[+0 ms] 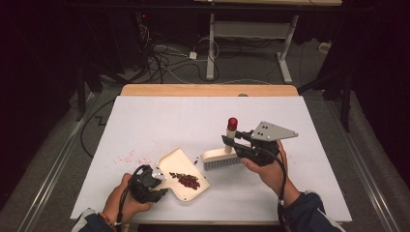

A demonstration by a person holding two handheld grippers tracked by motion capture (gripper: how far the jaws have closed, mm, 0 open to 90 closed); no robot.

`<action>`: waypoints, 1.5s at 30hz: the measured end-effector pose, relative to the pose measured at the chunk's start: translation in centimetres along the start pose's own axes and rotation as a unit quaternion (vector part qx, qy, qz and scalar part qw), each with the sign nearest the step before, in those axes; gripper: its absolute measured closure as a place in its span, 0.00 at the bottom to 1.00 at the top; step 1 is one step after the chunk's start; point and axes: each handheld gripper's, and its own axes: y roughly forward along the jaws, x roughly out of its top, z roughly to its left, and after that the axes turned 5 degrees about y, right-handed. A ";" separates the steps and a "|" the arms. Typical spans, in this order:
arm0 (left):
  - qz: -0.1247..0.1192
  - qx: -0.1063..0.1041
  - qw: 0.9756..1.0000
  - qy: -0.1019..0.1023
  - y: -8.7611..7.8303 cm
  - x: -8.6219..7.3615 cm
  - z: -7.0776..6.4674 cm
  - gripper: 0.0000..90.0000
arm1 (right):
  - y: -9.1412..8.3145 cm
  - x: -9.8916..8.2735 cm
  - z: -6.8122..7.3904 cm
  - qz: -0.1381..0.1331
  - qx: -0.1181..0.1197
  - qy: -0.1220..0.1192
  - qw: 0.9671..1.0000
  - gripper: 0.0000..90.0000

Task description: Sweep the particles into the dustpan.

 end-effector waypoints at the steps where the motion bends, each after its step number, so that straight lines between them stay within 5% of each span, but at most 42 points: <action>1: 0.001 0.001 1.000 0.001 0.0 0.0 0.0 0.71 | -0.1 0.1 -0.1 -0.006 -0.006 0.003 1.000 0.78; 4: 0.003 0.000 1.000 0.001 0.0 0.1 0.0 0.71 | -0.4 0.2 -0.7 -0.031 -0.042 0.021 0.998 0.78; 7: 0.006 -0.002 1.000 -0.002 0.0 0.2 0.0 0.71 | 0.5 0.2 -1.0 -0.056 -0.091 0.037 0.994 0.78; 13: 0.005 -0.008 1.000 -0.011 0.0 0.2 0.1 0.71 | 4.8 -0.9 -0.4 -0.065 -0.152 0.015 0.986 0.78; 18: 0.001 -0.012 1.000 -0.015 0.1 0.1 0.3 0.71 | 6.4 -1.6 1.2 -0.051 -0.143 0.006 0.988 0.78; 26: 0.001 -0.012 1.000 -0.018 0.1 0.2 0.3 0.71 | 6.2 -1.8 6.7 -0.028 -0.088 -0.018 0.996 0.78; 32: 0.002 -0.012 1.000 -0.019 0.1 0.2 0.3 0.71 | 5.3 -0.9 8.6 -0.033 -0.046 0.003 0.998 0.78; 38: 0.004 -0.011 1.000 -0.016 0.0 0.3 0.3 0.71 | 3.9 -0.1 7.8 -0.061 -0.061 0.003 0.996 0.78; 45: 0.013 -0.011 1.000 0.000 -0.1 0.3 -0.2 0.71 | 0.6 -1.1 4.3 -0.023 -0.075 -0.009 0.997 0.78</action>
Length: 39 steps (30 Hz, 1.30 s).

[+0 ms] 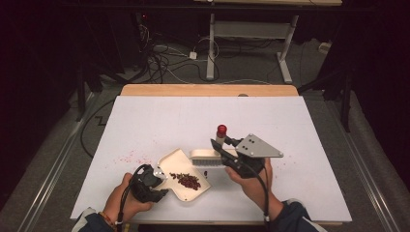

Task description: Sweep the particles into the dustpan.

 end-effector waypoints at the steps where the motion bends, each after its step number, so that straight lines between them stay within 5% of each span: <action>1: 0.000 0.001 1.000 0.000 0.0 0.0 0.0 0.71 | -0.5 -0.3 -0.5 0.006 -0.006 0.002 1.000 0.78; 7: 0.005 0.005 1.000 0.003 0.1 0.4 -0.2 0.71 | -1.9 -1.5 -1.7 0.018 -0.019 0.006 1.000 0.78; 11: 0.005 0.006 1.000 0.003 0.1 0.6 -0.4 0.71 | -1.6 -1.5 0.4 0.022 0.010 -0.006 1.000 0.78; 14: 0.003 0.003 1.000 0.002 0.2 0.6 -0.3 0.71 | -1.5 -1.1 1.6 0.018 0.042 0.008 0.999 0.78; 17: 0.000 0.002 1.000 0.002 0.2 0.5 -0.3 0.71 | -1.5 -0.8 2.3 0.006 0.041 -0.007 0.999 0.78; 29: -0.001 0.000 1.000 -0.001 0.2 0.4 -0.2 0.71 | -2.9 -0.3 -0.1 0.000 0.022 0.000 1.000 0.78; 33: -0.002 0.001 1.000 -0.003 0.2 0.4 -0.3 0.71 | -2.3 -0.7 0.7 0.026 0.043 -0.014 0.999 0.78; 39: -0.009 -0.005 1.000 -0.011 0.2 0.3 -0.1 0.71 | -1.9 -0.6 2.7 0.021 0.079 -0.021 0.996 0.78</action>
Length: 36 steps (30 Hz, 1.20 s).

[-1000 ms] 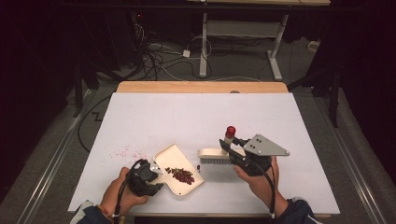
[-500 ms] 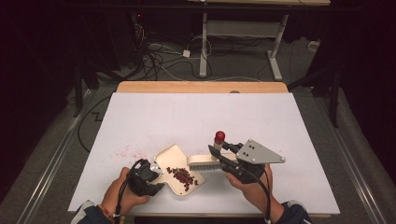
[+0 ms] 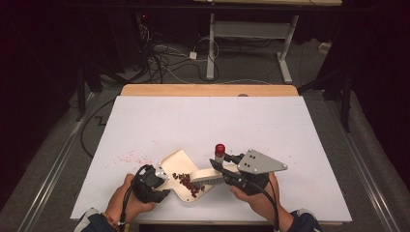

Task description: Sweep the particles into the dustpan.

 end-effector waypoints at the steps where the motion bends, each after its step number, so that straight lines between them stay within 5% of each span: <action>1: -0.002 -0.002 1.000 -0.001 0.0 -0.1 0.1 0.71 | -0.1 0.1 0.0 -0.001 -0.001 0.000 1.000 0.78; 5: -0.011 -0.011 1.000 -0.013 0.0 -0.4 0.6 0.71 | -0.9 0.8 -1.3 -0.020 -0.016 0.013 1.000 0.78; 15: -0.015 0.010 0.999 -0.047 -0.2 -1.0 1.9 0.70 | -3.5 1.5 -5.4 -0.031 -0.067 0.036 0.997 0.78; 36: -0.037 0.036 0.994 -0.095 -0.3 -1.3 3.6 0.70 | -9.8 1.0 -10.3 -0.001 -0.140 0.060 0.988 0.78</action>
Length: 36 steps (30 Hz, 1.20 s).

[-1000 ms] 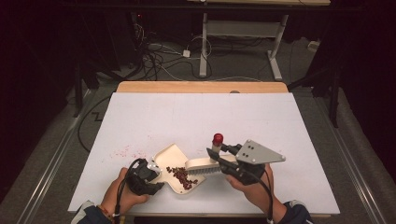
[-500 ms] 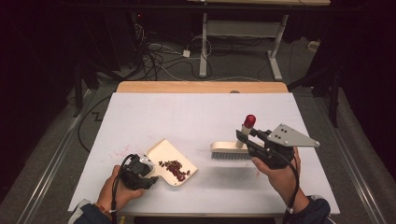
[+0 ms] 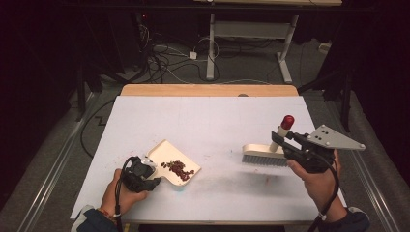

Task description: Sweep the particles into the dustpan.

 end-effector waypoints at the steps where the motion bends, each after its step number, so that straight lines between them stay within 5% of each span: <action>1: -0.003 0.001 1.000 -0.004 0.0 0.0 0.1 0.70 | -0.3 0.0 -0.3 0.003 -0.003 0.003 1.000 0.78; 11: -0.012 0.019 0.999 -0.031 0.4 0.4 1.2 0.70 | -2.0 -1.0 -2.4 0.038 0.001 0.034 0.999 0.78; 22: -0.020 0.032 0.997 -0.061 0.8 0.5 2.7 0.70 | -3.6 -1.2 -2.3 0.081 0.045 0.016 0.996 0.78; 30: -0.021 0.049 0.995 -0.083 0.9 0.4 3.4 0.70 | -2.3 -1.8 -2.7 0.133 0.070 0.008 0.989 0.78; 36: -0.020 0.063 0.992 -0.108 1.0 0.3 3.8 0.70 | -0.7 -1.9 -3.8 0.136 0.075 0.031 0.987 0.78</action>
